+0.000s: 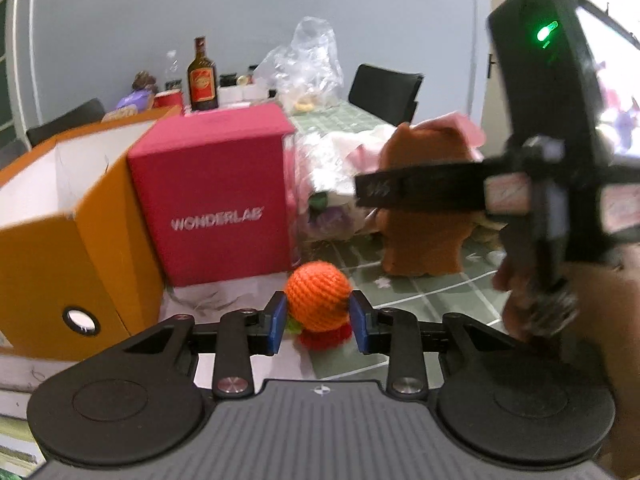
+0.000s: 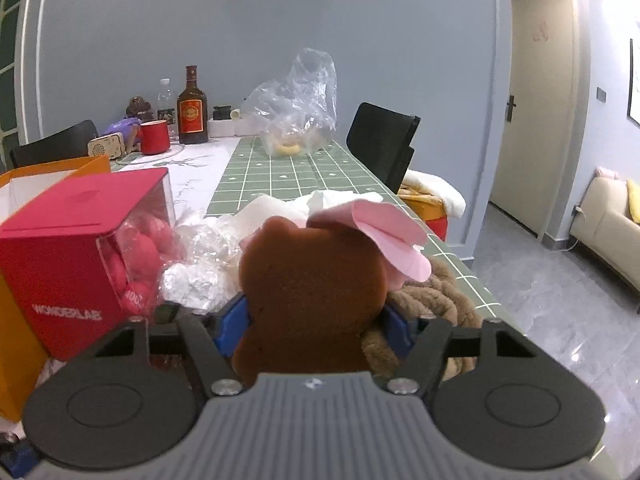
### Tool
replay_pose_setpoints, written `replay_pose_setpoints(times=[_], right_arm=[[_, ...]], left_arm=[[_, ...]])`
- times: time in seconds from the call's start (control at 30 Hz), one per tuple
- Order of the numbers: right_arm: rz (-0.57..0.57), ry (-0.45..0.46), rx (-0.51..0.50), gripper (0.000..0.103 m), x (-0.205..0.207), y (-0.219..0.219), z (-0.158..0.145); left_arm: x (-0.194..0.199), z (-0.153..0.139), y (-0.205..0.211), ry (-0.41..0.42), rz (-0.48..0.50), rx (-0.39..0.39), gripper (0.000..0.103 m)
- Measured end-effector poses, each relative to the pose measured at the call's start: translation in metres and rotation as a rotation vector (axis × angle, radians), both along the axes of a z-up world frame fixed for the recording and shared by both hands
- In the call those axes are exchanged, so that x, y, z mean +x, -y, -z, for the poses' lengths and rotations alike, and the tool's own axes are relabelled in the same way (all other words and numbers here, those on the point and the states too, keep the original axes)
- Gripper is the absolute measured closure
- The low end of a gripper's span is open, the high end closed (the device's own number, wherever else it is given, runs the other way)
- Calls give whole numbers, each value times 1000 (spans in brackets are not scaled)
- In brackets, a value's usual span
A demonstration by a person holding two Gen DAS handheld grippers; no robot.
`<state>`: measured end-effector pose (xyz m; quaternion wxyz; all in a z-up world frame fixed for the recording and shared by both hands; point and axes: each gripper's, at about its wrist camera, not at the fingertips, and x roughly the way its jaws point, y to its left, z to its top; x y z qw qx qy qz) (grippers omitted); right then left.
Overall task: Organize soft objects
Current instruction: 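Grasp the orange crocheted ball with left tool while right tool grasps brown bear sponge, then lift the ball with left tool while right tool carries the bear sponge toward orange box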
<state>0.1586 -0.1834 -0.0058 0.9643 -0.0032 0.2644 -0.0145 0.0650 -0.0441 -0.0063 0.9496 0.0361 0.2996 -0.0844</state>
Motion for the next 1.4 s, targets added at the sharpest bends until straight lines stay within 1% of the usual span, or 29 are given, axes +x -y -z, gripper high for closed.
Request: replay_pose_setpoints(times=[0.07, 0.17, 0.23, 0.27, 0.33, 0.4, 0.43, 0.5, 0.53, 0.57, 0.6, 0.63, 0.67, 0.7, 0.73, 0.77, 0.8, 0.83, 0.87, 0.97, 1.03, 1.07, 1.1, 1.13, 1.17, 1.23, 1.3, 1.4], right_arm=[[-14, -3, 29, 38, -4, 6, -3], [-55, -23, 103, 38, -10, 19, -7], [-82, -47, 177, 38, -17, 32, -9], [-98, -56, 214, 38, -21, 38, -11], [-131, -75, 269, 38, -30, 48, -13], [-151, -84, 295, 38, -41, 56, -15], [-154, -84, 299, 38, -47, 58, -16], [-148, -87, 303, 38, -58, 63, -18], [-144, -88, 307, 38, -63, 66, -19], [-144, -90, 312, 38, -67, 68, -20], [-148, -94, 319, 38, -72, 71, -21], [-152, -98, 327, 38, -75, 74, -22], [-157, -103, 331, 38, -79, 76, -23], [-169, -109, 333, 37, -80, 77, -24], [-182, -114, 336, 37, -79, 80, -23], [-188, -126, 343, 37, -78, 81, -21], [-185, -149, 351, 37, -76, 81, -18], [-181, -174, 352, 36, -73, 80, -15], [-181, -182, 349, 32, -73, 80, -12], [-213, -177, 283, 26, -71, 64, -7], [-210, -195, 228, 25, -68, 53, -2], [-217, -202, 204, 19, -68, 47, 0], [-218, -198, 194, 16, -68, 42, 1], [-219, -197, 188, 10, -66, 38, 2], [-213, -198, 178, 8, -65, 36, 2], [-200, -191, 156, 9, -66, 33, 1], [-195, -161, 167, 9, -75, 37, -3], [-178, -88, 248, 8, -95, 51, -10]], left_arm=[[-4, -6, 3, 14, 25, 7, 86], [-7, -15, 6, 42, 68, -8, 87], [-5, -16, 6, 43, 69, -25, 98], [-2, -14, 5, 28, 70, -31, 102], [5, -7, 3, -25, 69, -41, 103], [11, 2, -1, -81, 56, -48, 103], [10, 5, -4, -67, 56, -59, 103], [7, 6, -5, -51, 60, -49, 100], [7, 6, -4, -39, 61, -41, 96], [9, 7, -3, -34, 60, -32, 85], [10, 9, -1, -26, 60, -23, 67], [11, 10, 2, -26, 55, -7, 55], [12, 11, 4, -25, 45, 5, 29], [15, 14, 7, -29, 28, 17, 18], [16, 16, 7, -37, 17, 23, 20], [17, 18, 8, -35, 4, 34, 27], [18, 20, 9, -26, -7, 47, 40], [18, 22, 8, -18, -17, 56, 50], [19, 24, 6, -17, -33, 62, 58], [21, 26, -3, -28, -68, 17, 59], [21, 24, -4, -38, -73, 11, 59], [20, 23, -4, -40, -76, 11, 59], [19, 22, -3, -42, -77, 13, 60], [18, 22, -2, -38, -75, 22, 60], [17, 22, -1, -38, -73, 26, 60], [15, 21, -3, -42, -68, 21, 60], [11, 18, -8, -44, -67, 5, 60], [5, 10, -23, -36, -71, -56, 60]])
